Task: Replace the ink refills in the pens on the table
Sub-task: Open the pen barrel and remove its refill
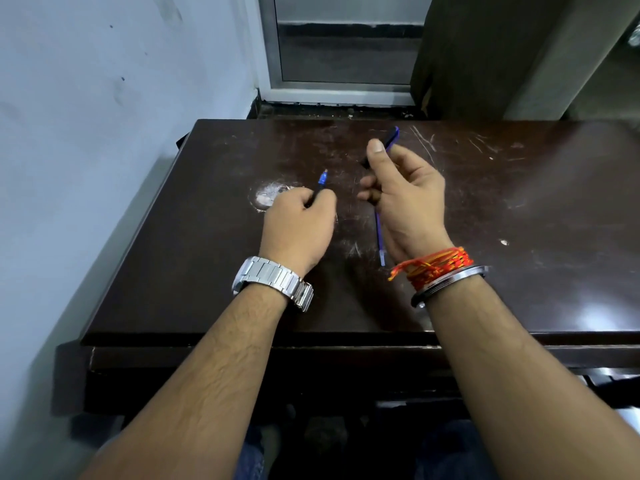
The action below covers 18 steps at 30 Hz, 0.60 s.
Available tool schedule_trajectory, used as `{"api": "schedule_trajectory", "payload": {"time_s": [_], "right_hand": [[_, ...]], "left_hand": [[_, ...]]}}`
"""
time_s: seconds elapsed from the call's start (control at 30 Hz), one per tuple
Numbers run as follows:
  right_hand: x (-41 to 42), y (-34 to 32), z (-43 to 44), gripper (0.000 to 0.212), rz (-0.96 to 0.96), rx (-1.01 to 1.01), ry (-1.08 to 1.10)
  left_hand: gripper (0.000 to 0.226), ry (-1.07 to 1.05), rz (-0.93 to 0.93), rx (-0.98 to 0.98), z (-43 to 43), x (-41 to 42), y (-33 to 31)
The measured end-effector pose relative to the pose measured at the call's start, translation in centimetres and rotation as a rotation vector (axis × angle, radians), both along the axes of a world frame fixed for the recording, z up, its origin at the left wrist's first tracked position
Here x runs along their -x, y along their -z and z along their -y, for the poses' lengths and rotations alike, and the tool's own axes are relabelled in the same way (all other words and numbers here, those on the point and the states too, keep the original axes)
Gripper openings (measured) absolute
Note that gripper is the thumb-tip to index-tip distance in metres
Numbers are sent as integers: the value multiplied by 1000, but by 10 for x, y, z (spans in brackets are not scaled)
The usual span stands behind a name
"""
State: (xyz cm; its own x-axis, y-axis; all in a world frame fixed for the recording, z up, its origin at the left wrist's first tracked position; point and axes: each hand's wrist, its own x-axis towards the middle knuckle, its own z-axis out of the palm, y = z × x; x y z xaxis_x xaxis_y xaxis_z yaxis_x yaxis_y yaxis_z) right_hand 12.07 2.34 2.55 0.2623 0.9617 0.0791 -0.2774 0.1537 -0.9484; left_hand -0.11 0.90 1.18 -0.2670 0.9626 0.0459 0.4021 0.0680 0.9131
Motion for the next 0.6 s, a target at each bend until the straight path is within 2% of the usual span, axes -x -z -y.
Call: {"api": "schedule_trajectory", "payload": {"time_s": [0.1, 0.17, 0.23, 0.37, 0.43, 0.6], "right_hand": [[-10, 6, 2, 22, 415, 82, 26], [-9, 12, 4, 23, 704, 173, 16], [-4, 15, 7, 26, 878, 230, -51], [6, 21, 10, 26, 1033, 267, -119], [8, 22, 11, 23, 1083, 244, -104], [12, 25, 13, 27, 1130, 207, -47]], "left_hand": [[38, -111, 41, -12, -3, 6, -5], [37, -144, 44, -7, -4, 9, -6], [32, -164, 30, 20, -5, 12, -5], [27, -166, -148, 71, -7, 19, 3], [15, -140, -232, 111, -8, 24, 7], [7, -111, -277, 163, -11, 27, 11]]}}
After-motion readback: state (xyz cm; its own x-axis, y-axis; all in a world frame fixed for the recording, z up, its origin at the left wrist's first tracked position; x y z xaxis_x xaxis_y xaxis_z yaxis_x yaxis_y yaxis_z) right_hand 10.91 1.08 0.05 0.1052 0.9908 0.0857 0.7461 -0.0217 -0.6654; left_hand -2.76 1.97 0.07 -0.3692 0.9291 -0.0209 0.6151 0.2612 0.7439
